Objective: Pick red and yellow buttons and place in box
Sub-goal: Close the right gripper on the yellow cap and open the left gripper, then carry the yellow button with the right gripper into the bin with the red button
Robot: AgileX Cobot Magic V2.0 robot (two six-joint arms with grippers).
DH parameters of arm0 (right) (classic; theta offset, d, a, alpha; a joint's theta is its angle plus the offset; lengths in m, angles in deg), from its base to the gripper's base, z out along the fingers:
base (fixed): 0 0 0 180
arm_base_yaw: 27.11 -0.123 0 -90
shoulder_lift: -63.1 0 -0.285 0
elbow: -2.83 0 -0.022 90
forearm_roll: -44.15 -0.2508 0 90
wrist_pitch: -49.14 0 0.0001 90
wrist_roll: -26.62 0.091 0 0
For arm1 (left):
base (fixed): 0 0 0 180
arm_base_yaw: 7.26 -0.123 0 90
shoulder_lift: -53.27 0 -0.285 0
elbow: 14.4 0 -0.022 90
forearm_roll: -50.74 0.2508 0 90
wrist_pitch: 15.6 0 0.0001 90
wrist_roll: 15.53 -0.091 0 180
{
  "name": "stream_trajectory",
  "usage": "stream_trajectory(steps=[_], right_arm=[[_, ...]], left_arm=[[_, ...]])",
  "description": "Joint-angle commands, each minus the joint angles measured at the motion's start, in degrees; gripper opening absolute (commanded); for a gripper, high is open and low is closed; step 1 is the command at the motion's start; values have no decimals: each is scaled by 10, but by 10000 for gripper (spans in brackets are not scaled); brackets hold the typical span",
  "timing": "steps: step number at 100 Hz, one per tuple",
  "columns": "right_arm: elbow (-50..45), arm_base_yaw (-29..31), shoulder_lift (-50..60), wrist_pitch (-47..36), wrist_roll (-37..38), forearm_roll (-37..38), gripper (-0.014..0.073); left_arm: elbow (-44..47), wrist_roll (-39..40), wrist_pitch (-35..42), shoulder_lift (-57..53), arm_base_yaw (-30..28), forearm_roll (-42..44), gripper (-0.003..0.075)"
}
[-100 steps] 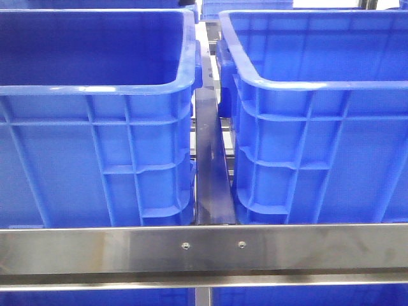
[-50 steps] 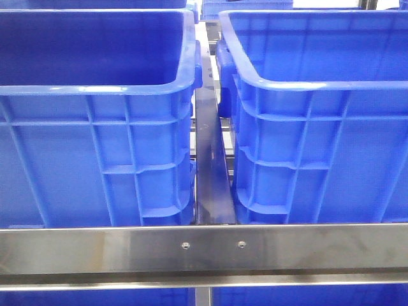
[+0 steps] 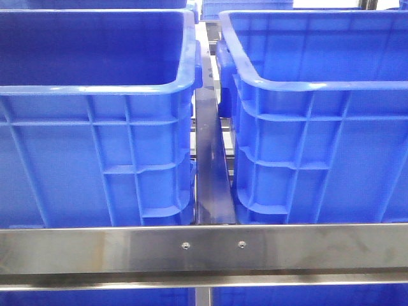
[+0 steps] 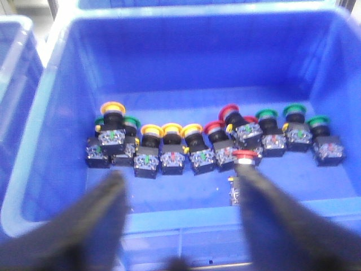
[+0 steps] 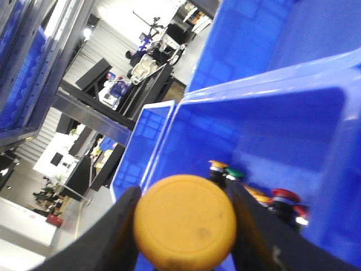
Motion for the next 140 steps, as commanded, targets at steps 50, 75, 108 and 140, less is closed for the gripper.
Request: stream_trajectory(steps=[50,75,108,140], right_arm=[[-42,172,30,18,53,23,26],[-54,218,30,-52,58,96,26],[-54,242,24,-103,179,227,26],[-53,244,-38,-102,214,249,26]], left_arm=[[-11,6,37,-18,-2,2,-19],[-11,6,37,-18,-2,2,-19],[-11,6,39,-18,-2,2,-19],[-11,6,41,-18,-2,2,-19]])
